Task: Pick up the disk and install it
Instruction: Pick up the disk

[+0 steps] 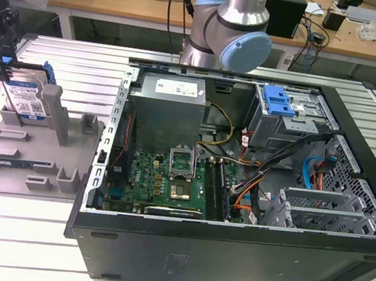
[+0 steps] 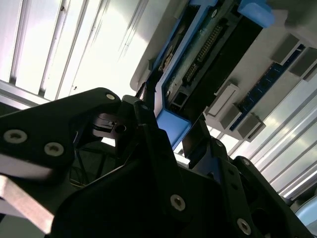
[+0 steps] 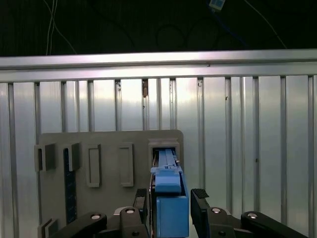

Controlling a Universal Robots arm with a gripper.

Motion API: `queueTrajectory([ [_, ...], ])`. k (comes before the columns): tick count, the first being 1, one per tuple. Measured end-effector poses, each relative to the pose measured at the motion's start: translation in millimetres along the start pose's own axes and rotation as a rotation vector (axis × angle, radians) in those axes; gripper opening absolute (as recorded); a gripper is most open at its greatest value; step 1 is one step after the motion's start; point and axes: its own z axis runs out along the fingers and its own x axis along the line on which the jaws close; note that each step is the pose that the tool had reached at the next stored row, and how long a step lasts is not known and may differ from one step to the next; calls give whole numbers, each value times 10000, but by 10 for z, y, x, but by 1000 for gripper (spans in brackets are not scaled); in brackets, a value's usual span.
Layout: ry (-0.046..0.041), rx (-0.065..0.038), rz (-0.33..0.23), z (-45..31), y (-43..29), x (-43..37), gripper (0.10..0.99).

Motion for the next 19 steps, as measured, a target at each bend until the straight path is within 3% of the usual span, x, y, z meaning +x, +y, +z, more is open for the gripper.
queueTrajectory([
  [19,0,0,1,33,-6,7,482],
])
